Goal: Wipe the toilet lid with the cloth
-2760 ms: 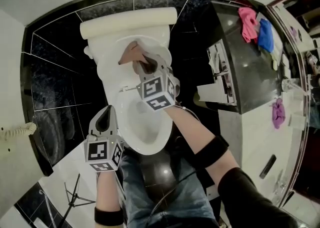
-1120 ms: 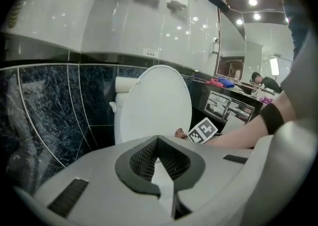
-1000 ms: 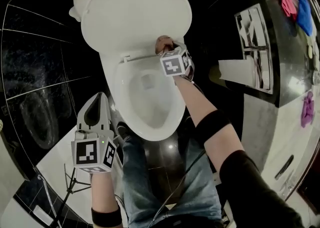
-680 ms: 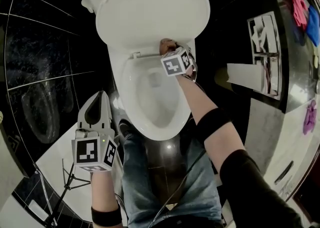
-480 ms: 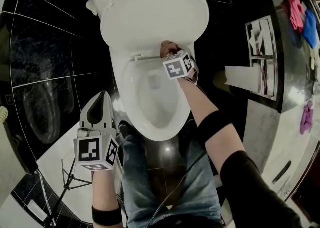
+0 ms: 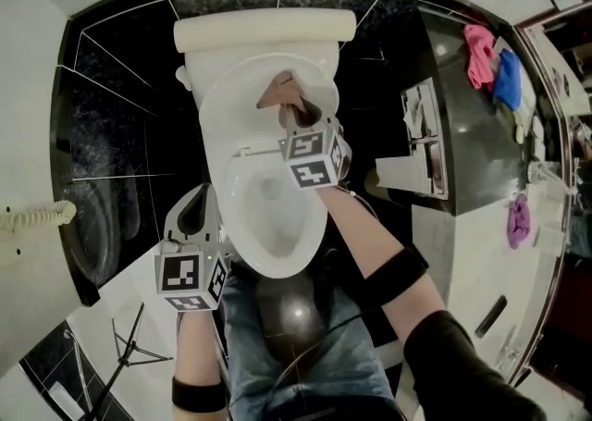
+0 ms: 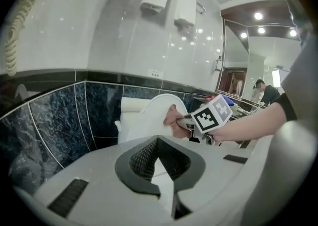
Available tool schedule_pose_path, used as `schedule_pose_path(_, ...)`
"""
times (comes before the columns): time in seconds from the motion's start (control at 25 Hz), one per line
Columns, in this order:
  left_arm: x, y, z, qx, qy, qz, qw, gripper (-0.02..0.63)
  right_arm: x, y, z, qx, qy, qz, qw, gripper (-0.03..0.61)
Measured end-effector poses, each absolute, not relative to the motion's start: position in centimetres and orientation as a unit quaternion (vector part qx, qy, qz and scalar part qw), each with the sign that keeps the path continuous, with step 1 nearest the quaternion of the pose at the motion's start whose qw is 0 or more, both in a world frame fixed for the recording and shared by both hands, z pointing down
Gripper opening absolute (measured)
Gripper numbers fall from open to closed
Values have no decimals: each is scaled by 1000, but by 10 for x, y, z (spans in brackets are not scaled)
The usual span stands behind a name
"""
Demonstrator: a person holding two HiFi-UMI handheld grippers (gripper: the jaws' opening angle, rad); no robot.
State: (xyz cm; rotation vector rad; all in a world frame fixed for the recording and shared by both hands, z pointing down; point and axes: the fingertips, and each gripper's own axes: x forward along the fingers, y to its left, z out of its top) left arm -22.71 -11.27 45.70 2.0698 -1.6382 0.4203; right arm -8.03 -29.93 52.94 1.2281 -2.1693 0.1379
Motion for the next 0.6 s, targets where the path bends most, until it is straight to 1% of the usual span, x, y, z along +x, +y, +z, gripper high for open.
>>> schedule_pose_path(0.08, -228, -119, 441, 756, -596, 149, 226, 2, -83, -313, 494, 473, -827, 36, 300, 71)
schedule_pose_path(0.2, -230, -124, 422, 758, -596, 146, 221, 2, -89, -328, 461, 474, -829, 12, 298, 71)
schedule_pose_path(0.4, -239, -123, 407, 758, -600, 142, 213, 2, -112, -334, 460, 457, -831, -5, 316, 69)
schedule_pose_path(0.6, -266, -113, 414, 746, -612, 144, 217, 2, -160, -324, 475, 422, -846, -24, 326, 69)
